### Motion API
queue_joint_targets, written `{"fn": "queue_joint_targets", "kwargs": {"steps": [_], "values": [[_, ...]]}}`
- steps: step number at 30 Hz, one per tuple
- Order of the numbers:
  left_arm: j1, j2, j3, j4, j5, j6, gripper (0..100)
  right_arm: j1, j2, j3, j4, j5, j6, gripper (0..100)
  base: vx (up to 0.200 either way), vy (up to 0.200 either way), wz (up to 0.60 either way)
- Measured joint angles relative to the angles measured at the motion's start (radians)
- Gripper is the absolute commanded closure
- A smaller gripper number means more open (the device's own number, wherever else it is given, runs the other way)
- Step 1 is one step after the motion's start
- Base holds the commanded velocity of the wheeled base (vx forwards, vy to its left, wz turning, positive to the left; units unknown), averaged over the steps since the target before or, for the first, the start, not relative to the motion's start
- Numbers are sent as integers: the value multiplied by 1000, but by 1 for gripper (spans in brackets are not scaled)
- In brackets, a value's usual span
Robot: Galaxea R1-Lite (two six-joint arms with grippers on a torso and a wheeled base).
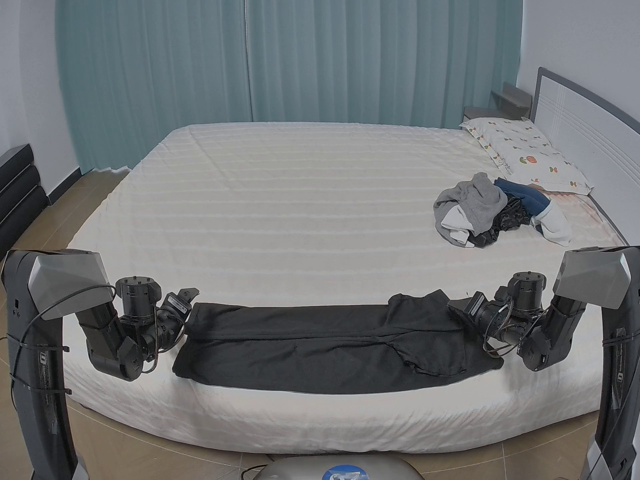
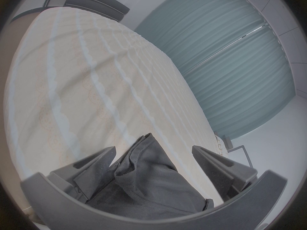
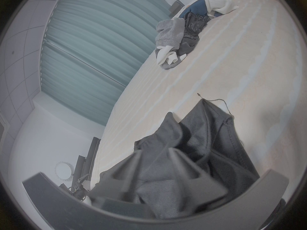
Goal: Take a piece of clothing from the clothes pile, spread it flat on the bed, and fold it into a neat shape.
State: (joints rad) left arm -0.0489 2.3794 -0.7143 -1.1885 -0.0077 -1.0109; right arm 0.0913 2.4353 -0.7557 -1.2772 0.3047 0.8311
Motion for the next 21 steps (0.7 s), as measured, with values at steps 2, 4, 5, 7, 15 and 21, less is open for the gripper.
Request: {"fn": "queue_joint_targets", "kwargs": {"steps": [2,4,5,7,15,21], "values": [[0,0,0,0,0,0,0,0,3,9,0,0,-3,100,0,0,0],[0,1,1,0,0,0,0,-1,3,23,0,0,-9,100,0,0,0],[0,1,1,0,0,0,0,-3,2,29,0,0,-13,100,0,0,0],[0,1,1,0,0,1,0,-8,-1,41,0,0,-20,100,0,0,0],[0,1,0,0,0,2,0,-29,-24,78,-2,0,-25,100,0,0,0],[0,1,-2,0,0,2,0,-26,-24,60,-8,-1,-25,0,0,0,0]]}}
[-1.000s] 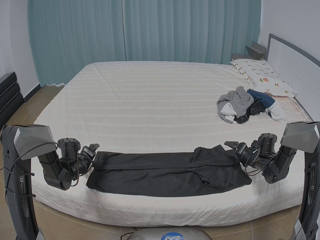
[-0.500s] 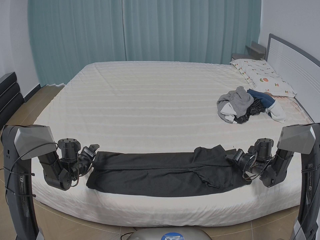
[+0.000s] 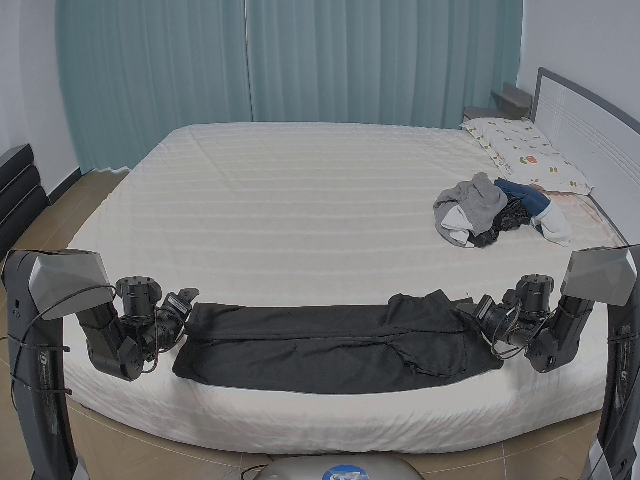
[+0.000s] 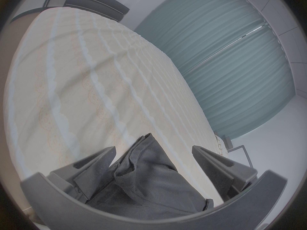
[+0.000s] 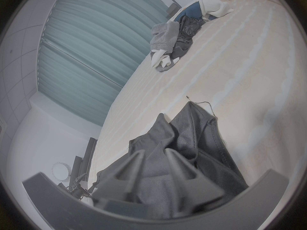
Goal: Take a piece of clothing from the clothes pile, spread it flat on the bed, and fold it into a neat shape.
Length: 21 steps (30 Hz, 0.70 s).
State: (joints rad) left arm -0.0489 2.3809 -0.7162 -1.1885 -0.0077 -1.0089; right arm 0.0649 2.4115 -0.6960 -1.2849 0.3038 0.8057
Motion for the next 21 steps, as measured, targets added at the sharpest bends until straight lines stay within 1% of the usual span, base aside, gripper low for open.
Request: {"fn": "queue_joint_targets", "kwargs": {"steps": [13,14,21], "values": [[0,5,-1,0,2,3,0,13,53,-63,2,-6,0,0,0,0,0],[0,5,-1,0,2,3,0,14,56,-63,4,-6,-2,100,0,0,0],[0,5,-2,0,1,3,0,12,61,-40,6,-7,-14,100,0,0,0]]}}
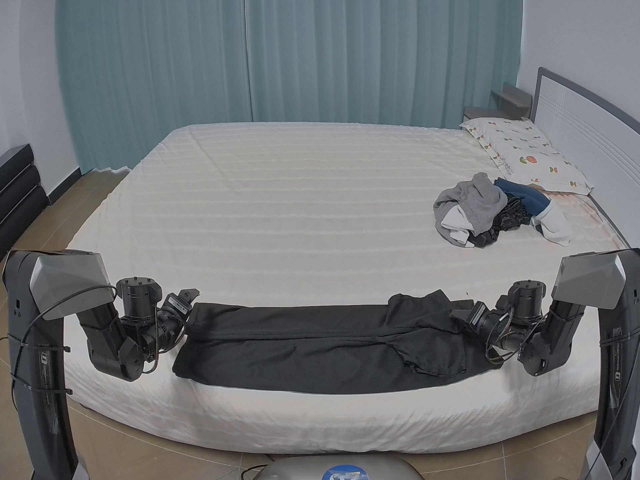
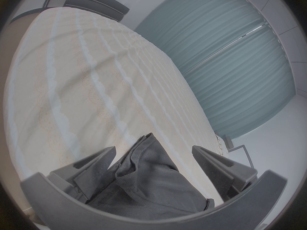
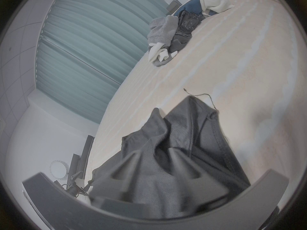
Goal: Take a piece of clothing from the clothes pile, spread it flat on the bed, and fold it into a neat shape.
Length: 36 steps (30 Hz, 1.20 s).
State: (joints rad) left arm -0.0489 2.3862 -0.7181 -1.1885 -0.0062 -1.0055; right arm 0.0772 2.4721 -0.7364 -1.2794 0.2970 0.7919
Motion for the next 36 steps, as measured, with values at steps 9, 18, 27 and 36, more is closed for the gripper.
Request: {"fn": "queue_joint_targets", "kwargs": {"steps": [9,18,27,36], "values": [[0,0,0,0,0,0,0,-13,-56,103,-27,11,-7,100,0,0,0],[1,0,0,0,-1,0,0,-36,-87,196,-88,38,-84,100,0,0,0],[1,-2,9,8,-4,5,0,-46,-78,210,-85,47,-120,0,0,0,0],[1,-8,24,13,-6,173,0,-86,-105,200,-87,64,-68,0,0,0,0]]}}
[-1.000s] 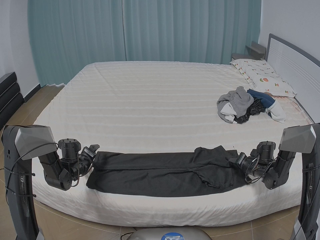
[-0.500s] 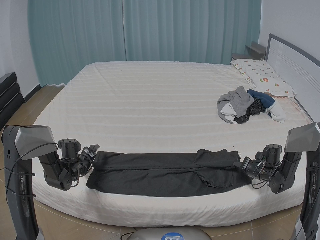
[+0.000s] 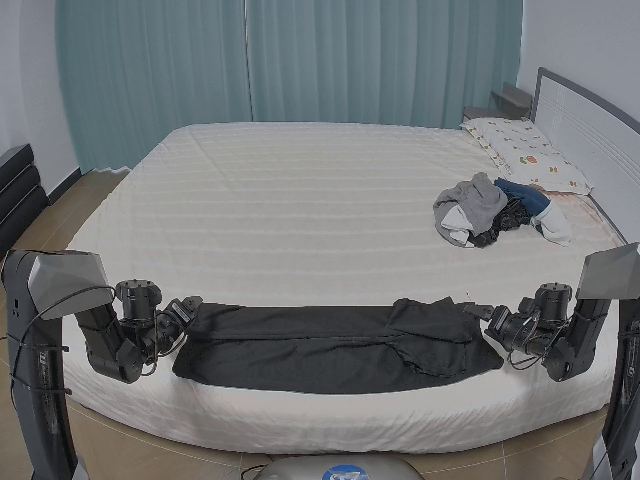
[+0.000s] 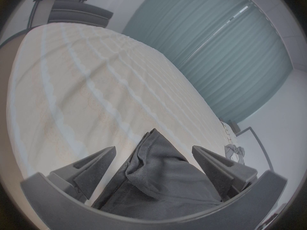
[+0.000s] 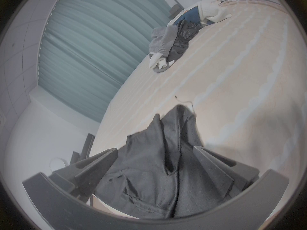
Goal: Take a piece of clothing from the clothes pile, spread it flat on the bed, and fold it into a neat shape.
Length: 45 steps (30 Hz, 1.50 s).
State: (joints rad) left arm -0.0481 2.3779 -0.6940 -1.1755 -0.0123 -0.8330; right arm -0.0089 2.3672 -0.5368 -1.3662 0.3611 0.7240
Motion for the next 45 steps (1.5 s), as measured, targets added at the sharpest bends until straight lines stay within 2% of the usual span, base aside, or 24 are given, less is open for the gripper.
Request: {"fn": "queue_joint_targets", "kwargs": {"steps": [4,10,24,31,45], "values": [[-7,0,-2,3,-34,63,0,-35,-15,-21,3,8,52,0,0,0,0],[-15,4,-1,51,-88,176,0,-48,-15,-53,11,11,82,0,0,0,0],[-24,28,-3,56,-86,220,0,-57,5,-75,13,19,97,0,0,0,0],[-40,45,-6,53,-40,227,0,-56,8,-80,13,26,103,0,0,0,0],[-46,64,-7,53,-32,251,0,-50,16,-78,13,31,103,0,0,0,0]]}}
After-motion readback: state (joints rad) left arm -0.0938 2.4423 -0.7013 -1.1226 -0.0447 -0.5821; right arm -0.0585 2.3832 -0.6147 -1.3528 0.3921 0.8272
